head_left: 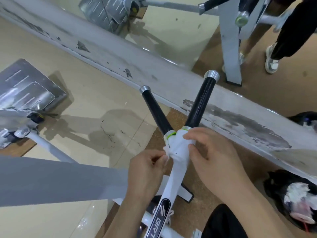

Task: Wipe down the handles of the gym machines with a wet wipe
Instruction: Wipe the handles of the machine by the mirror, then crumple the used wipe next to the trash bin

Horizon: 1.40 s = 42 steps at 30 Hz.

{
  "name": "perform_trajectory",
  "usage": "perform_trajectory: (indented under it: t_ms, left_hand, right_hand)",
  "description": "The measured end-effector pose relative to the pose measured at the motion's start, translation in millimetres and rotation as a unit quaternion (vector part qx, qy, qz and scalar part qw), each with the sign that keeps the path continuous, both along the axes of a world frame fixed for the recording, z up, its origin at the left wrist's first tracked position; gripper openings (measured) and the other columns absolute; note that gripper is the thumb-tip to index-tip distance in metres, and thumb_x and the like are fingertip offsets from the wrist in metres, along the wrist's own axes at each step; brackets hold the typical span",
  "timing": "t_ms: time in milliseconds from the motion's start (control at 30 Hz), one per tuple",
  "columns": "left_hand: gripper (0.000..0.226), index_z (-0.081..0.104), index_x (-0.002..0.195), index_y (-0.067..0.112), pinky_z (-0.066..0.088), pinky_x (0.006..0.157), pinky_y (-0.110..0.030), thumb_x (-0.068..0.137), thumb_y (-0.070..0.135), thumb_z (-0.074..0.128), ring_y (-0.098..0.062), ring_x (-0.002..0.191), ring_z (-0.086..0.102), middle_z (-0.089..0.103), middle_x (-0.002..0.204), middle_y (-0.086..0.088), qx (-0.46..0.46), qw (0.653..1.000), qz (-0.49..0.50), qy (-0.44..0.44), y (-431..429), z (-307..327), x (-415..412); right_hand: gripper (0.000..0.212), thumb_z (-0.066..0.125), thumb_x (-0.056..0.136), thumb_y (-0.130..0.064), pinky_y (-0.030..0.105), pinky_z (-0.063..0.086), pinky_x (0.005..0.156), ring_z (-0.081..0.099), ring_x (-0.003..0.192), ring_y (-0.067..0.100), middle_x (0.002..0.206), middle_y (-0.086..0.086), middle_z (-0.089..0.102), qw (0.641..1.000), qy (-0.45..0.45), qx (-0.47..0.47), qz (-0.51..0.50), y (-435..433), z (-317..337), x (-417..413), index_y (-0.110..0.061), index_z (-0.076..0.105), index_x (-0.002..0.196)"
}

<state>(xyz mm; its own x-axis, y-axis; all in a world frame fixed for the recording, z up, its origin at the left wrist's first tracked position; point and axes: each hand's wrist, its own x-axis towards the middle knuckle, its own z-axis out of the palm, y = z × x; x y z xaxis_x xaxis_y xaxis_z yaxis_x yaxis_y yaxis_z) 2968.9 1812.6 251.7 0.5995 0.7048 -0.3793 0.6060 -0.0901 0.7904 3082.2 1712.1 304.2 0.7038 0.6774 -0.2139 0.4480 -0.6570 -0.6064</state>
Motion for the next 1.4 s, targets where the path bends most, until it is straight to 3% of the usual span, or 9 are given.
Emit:
perform_trajectory:
  t_ms: [133,300,433,567,667,833,967,1167,1400]
  left_hand:
    - [0.021,0.064,0.069,0.024,0.042,0.06,-0.012,0.087,0.012,0.064,0.003,0.064,0.057,0.066,0.072,0.012,-0.03,0.998,0.056,-0.02,-19.6,34.5,-22.4]
    - [0.012,0.07,0.071,0.012,0.035,0.042,-0.019,0.081,0.01,0.064,-0.014,0.044,0.049,0.062,0.056,-0.011,-0.259,0.947,0.078,-0.172,-64.0,113.5,-22.2]
    - [0.026,0.067,0.066,0.024,0.033,0.041,-0.02,0.087,0.011,0.061,-0.016,0.043,0.05,0.063,0.056,-0.01,-0.243,0.953,0.048,-0.175,-126.9,152.6,-34.5]
    - [0.019,0.066,0.076,0.016,0.04,0.045,-0.017,0.09,0.025,0.058,-0.013,0.052,0.057,0.067,0.063,-0.006,-0.126,0.972,0.032,-0.194,-205.0,186.4,-59.7]
    - [0.025,0.062,0.082,0.004,0.044,0.048,-0.024,0.09,0.027,0.057,-0.018,0.056,0.062,0.068,0.069,-0.013,-0.161,0.961,0.046,-0.221,-261.5,213.0,-80.0]
    - [0.015,0.059,0.065,0.014,0.044,0.047,-0.02,0.066,0.017,0.073,-0.018,0.052,0.059,0.063,0.059,-0.009,-0.247,0.935,0.03,-0.254,-331.6,254.1,-113.7]
    - [0.019,0.074,0.086,0.023,0.052,0.063,-0.021,0.076,0.005,0.073,-0.018,0.065,0.068,0.067,0.068,-0.006,-0.193,0.957,-0.095,-0.195,-388.1,273.5,-135.9]
    - [0.037,0.065,0.107,0.045,0.045,0.072,-0.008,0.079,0.022,0.075,0.009,0.078,0.06,0.065,0.082,0.024,-0.007,0.967,-0.23,-0.111,-453.6,276.0,-159.3]
    - [0.003,0.071,0.084,0.033,0.052,0.071,-0.027,0.082,0.032,0.071,-0.004,0.077,0.061,0.067,0.079,0.014,0.063,0.949,-0.277,-0.135,-507.3,257.4,-209.4]
  right_hand:
    - [0.026,0.057,0.092,-0.019,-0.001,0.039,0.078,0.051,0.099,-0.013,0.108,-0.024,0.059,0.983,0.151,0.063,-0.078,-31.3,21.4,-11.3,-0.037,0.063,0.109]
    - [0.038,0.06,0.082,-0.033,0.03,0.055,0.08,0.066,0.094,0.008,0.107,-0.005,0.07,0.834,0.511,0.175,-0.109,-79.3,71.2,-28.1,-0.033,0.062,0.12]
    - [0.016,0.062,0.084,-0.009,0.021,0.049,0.057,0.061,0.059,0.018,0.071,0.015,0.066,0.838,0.464,0.267,-0.107,-134.0,113.4,-50.5,-0.006,0.074,0.095]
    - [0.016,0.065,0.083,-0.003,0.017,0.044,0.046,0.059,0.052,0.009,0.073,0.007,0.072,0.837,0.442,0.279,-0.159,-210.7,138.1,-73.9,-0.007,0.073,0.095]
    - [0.02,0.059,0.087,0.0,0.017,0.043,0.045,0.055,0.05,0.01,0.068,0.008,0.065,0.814,0.455,0.315,-0.173,-276.7,157.3,-95.7,-0.008,0.073,0.099]
    - [0.021,0.057,0.076,0.004,0.015,0.052,0.054,0.063,0.06,0.012,0.068,0.009,0.064,0.677,0.514,0.442,-0.286,-380.5,186.9,-121.5,-0.002,0.075,0.086]
    - [0.028,0.06,0.067,0.003,0.015,0.055,0.056,0.067,0.062,0.014,0.073,0.01,0.066,0.584,0.537,0.502,-0.345,-435.4,204.0,-148.9,0.002,0.071,0.093]
    - [0.02,0.066,0.068,-0.004,0.015,0.047,0.044,0.061,0.055,0.01,0.07,0.007,0.068,0.623,0.502,0.484,-0.354,-480.0,213.2,-204.1,-0.004,0.071,0.088]
    - [0.008,0.07,0.067,-0.02,0.02,0.041,0.043,0.055,0.054,0.012,0.072,0.005,0.067,0.679,0.527,0.374,-0.349,-536.1,202.5,-271.4,-0.018,0.072,0.073]
